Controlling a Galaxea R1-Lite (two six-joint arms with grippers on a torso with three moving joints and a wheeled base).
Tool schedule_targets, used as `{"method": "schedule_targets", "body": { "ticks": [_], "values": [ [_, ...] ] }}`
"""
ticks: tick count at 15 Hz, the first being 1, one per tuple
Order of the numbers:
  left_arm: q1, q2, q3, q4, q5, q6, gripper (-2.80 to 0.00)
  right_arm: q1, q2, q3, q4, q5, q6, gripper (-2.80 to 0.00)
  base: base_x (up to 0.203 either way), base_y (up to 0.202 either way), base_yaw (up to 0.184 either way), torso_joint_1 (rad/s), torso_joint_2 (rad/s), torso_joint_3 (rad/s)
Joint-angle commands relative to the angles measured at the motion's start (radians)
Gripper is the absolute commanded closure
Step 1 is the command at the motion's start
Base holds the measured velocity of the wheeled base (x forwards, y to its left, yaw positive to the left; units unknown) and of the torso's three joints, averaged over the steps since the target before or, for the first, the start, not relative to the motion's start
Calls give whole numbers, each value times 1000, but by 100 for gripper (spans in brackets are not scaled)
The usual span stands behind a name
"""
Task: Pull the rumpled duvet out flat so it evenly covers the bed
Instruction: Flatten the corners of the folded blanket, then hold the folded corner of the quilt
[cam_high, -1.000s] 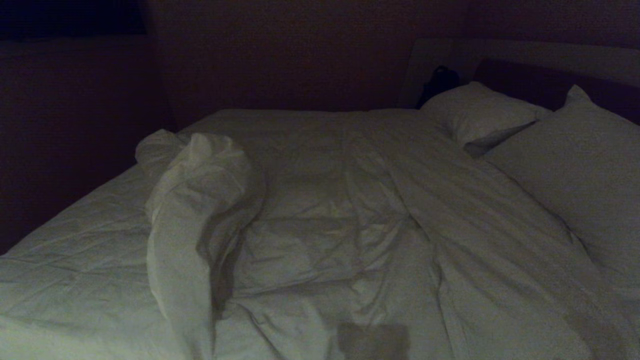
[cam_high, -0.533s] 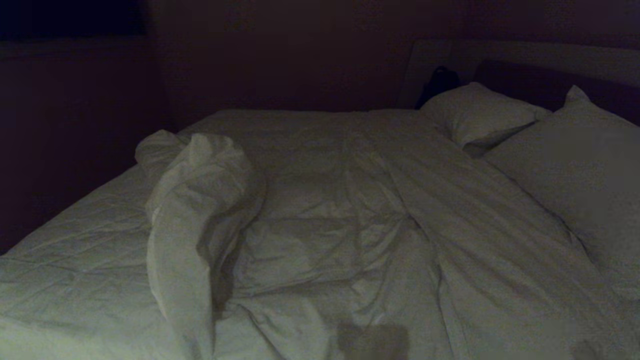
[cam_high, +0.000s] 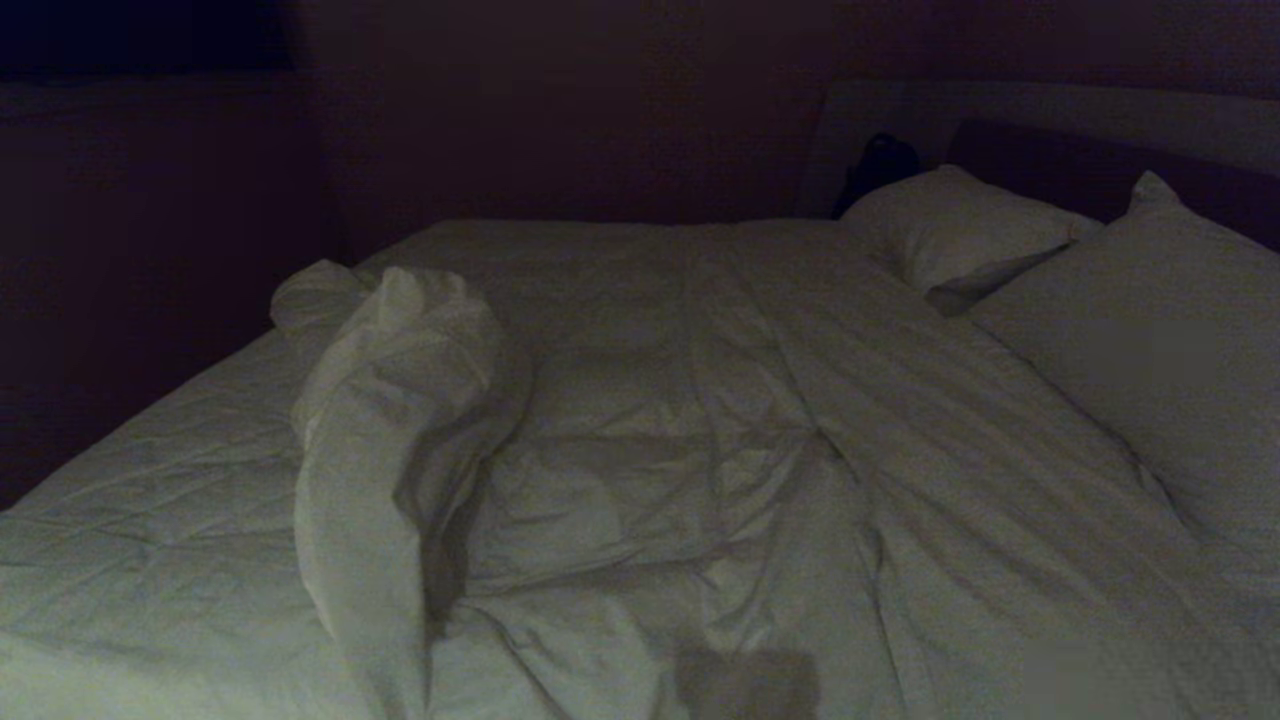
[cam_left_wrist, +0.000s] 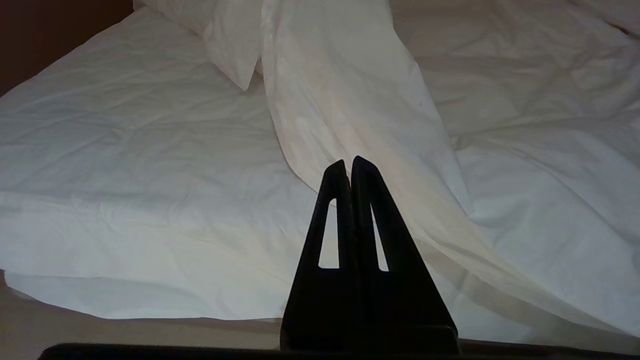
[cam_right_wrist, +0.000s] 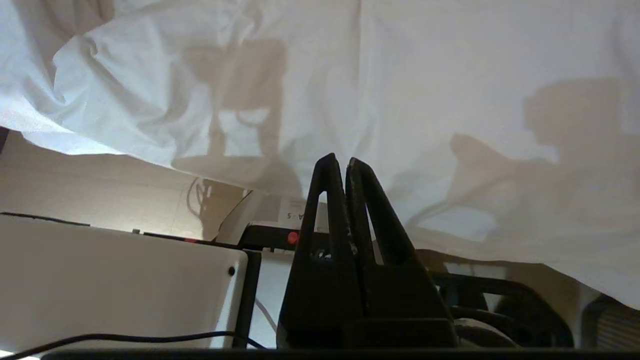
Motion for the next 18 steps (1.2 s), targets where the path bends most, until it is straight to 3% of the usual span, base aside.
{"method": "schedule_targets", "body": {
  "ticks": [1, 14, 18],
  "values": [
    [0, 0, 0, 1, 0, 0, 0, 0, -28, 18, 4, 5, 0, 0, 0, 0, 0, 0, 0, 0],
    [0, 0, 0, 1, 0, 0, 0, 0, -146, 167, -79, 7, 4, 0, 0, 0, 0, 0, 0, 0],
    [0, 0, 0, 1, 0, 0, 0, 7, -143, 228, -220, 2, 70, 0, 0, 0, 0, 0, 0, 0]
  ]
}}
